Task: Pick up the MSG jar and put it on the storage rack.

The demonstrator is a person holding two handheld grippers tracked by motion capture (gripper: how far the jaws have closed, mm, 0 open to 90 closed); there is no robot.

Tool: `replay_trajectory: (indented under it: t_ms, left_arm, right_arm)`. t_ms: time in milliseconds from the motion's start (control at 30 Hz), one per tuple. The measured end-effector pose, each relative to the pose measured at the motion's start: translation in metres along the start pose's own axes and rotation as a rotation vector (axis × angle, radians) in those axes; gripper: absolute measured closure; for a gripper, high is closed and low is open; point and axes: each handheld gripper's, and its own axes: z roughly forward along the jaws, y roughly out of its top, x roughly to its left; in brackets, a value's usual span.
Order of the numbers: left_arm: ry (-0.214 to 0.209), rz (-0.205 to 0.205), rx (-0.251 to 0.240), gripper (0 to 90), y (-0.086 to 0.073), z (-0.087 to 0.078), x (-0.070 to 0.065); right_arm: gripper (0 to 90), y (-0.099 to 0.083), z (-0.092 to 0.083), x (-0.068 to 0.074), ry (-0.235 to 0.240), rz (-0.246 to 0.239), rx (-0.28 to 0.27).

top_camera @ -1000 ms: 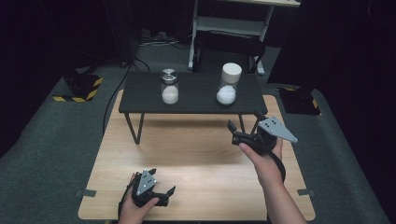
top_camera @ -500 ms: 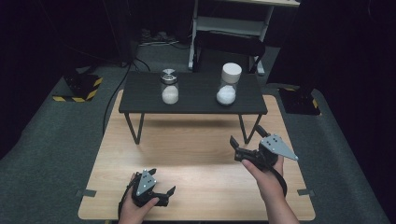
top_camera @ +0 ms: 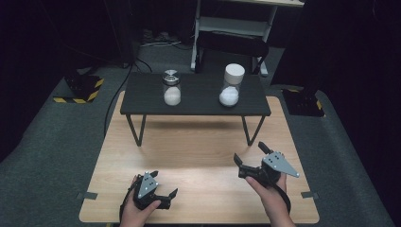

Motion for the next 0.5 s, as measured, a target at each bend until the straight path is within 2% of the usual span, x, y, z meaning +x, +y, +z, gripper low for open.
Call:
replay_trajectory:
  t_ms: [500]
  left_arm:
    - [-0.001, 0.002, 0.003, 0.6, 0.001, 0.0, 0.0]
  right_arm:
    - [0.3, -0.041, -0.01, 0.002, -0.008, -0.005, 0.11]
